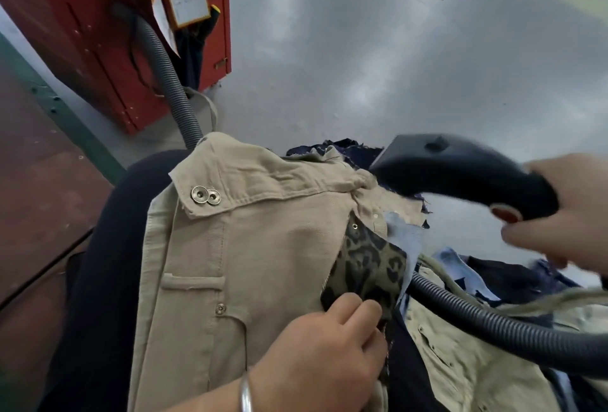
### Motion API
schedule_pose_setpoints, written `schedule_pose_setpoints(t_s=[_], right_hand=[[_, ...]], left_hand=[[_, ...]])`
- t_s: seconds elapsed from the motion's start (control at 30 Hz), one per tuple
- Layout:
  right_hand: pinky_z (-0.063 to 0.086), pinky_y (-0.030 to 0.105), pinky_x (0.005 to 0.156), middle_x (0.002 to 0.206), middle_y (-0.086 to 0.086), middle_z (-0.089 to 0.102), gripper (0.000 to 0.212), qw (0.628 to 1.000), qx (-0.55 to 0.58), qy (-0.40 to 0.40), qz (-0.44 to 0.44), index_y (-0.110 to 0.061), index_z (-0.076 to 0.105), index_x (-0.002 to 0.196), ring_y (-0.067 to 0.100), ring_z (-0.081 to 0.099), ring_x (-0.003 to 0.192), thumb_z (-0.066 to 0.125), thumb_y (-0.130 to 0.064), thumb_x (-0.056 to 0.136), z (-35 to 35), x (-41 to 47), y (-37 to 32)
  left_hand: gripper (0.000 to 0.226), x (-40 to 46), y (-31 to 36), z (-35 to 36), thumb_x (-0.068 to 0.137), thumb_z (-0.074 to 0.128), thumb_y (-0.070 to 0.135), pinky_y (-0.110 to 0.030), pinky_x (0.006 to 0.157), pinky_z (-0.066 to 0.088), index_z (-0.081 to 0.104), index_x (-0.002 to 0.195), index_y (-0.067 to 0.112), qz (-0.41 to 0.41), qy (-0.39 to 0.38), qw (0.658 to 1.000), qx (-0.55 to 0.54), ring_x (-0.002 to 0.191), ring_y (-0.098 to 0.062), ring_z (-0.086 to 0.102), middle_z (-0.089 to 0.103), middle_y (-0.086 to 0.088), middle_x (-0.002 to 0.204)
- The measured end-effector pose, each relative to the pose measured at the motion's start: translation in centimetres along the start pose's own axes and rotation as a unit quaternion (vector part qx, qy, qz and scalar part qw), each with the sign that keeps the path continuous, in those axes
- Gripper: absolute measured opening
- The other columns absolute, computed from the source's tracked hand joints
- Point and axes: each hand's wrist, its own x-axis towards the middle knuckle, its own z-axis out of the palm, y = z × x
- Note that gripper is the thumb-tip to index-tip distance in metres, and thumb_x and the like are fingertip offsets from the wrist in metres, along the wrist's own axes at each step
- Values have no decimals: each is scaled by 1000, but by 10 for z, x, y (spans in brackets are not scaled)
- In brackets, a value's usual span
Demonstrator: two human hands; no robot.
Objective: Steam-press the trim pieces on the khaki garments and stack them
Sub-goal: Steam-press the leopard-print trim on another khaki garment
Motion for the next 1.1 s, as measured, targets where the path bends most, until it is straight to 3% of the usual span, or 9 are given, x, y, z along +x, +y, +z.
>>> schedule_pose_setpoints(t_s=[0.07,0.17,0.3,0.63,0.77,0.83,0.9,1.0,1.1], right_hand=[[39,28,43,37,-6,55,35,998,-49,-39,-22,-30,53,49,8,49,34,81,-10,56,13,-17,-11],[38,22,49,53,-8,56,15,983,-140,-116,-26,-34,52,64,-1,52,55,66,-37,62,35,-32,-18],[33,19,45,65,-12,57,13,973,-200,-115,-14,-36,47,75,-3,51,58,56,-45,73,48,-38,-29],[58,36,65,68,4,66,9,998,31,5,51,-20,61,88,25,68,63,67,-23,82,56,37,-37],[59,40,56,54,5,66,12,988,124,71,55,-18,60,74,20,67,43,71,-20,73,37,38,-19],[58,44,54,50,6,64,13,987,137,65,44,-18,60,71,18,64,39,72,-19,70,35,28,-14],[57,44,54,46,6,62,13,989,140,46,31,-17,59,68,18,62,38,72,-21,66,41,16,-12],[52,37,51,48,2,63,13,990,141,8,14,-19,58,65,22,61,40,70,-23,65,52,6,-11],[46,29,48,46,-3,62,13,988,154,-7,8,-22,56,64,13,55,33,69,-21,65,57,3,-8]], left_hand=[[6,0,4,0,67,72,21,-25,34,34,66,65,19,-23,14,999,19,56,-12,55,65,5,77],[8,-2,11,6,66,64,18,-23,29,30,66,58,20,-46,35,998,28,44,-12,48,66,5,69],[8,-1,10,7,57,70,23,-23,28,31,64,52,20,-36,43,997,44,40,-11,46,67,6,66],[25,-10,0,-2,69,49,19,-23,31,40,73,72,27,-24,-71,997,5,58,-6,58,68,11,82],[26,-7,-21,-37,74,49,29,-23,45,51,71,86,29,-19,-18,998,-55,73,-6,65,68,14,97],[24,-10,-67,-64,83,51,36,-29,62,54,68,98,29,-114,92,988,-44,84,-11,64,66,12,102],[43,-10,-130,-91,84,44,62,-40,76,52,63,106,29,-308,153,937,60,93,-22,60,65,4,102],[103,3,-192,-106,58,23,96,-43,82,47,63,107,15,-521,-49,847,95,100,-33,56,65,-13,107],[74,34,-195,-88,61,55,82,-32,67,40,67,83,13,-489,-134,861,-42,84,-24,59,65,-5,86]])
